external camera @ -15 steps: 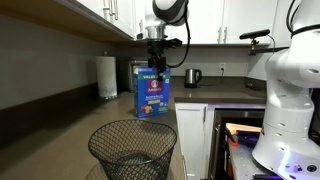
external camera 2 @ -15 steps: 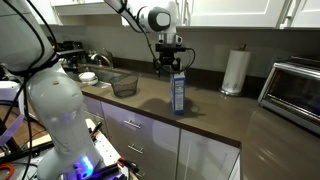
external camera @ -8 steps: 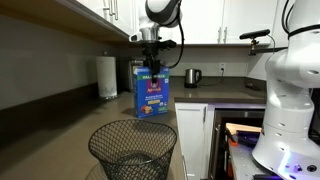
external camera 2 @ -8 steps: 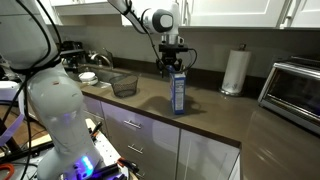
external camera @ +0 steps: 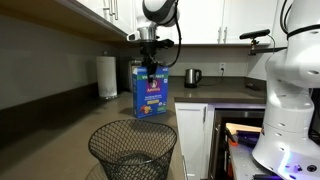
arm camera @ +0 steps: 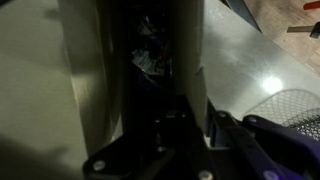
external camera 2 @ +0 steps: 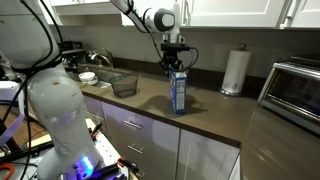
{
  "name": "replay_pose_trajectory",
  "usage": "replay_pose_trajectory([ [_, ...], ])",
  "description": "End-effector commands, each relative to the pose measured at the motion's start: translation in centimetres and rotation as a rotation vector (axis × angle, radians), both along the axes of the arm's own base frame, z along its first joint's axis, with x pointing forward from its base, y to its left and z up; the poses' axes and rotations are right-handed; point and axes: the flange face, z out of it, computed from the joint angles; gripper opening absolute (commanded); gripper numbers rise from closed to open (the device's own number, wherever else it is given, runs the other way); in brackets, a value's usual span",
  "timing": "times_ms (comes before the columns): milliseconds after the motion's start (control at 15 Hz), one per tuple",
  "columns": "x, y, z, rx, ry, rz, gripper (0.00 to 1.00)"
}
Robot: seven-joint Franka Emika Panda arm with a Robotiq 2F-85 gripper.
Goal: Move the blue box to the left
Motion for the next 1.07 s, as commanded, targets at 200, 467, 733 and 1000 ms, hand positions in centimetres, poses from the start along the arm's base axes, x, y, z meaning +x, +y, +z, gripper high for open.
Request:
replay_pose_trajectory([
  [200,0.5,-0.6,0.1,0.001,0.017,0.041,0.03],
  [467,-0.1,-0.4,0.3,0.009,0.041,0.086,0.05],
  [733,-0.9,-0.4,0.6,0.015,0.08,0.17,0.04],
  [1000,-1.5,-0.3,0.8,0.03,0.117,0.263,0.05],
])
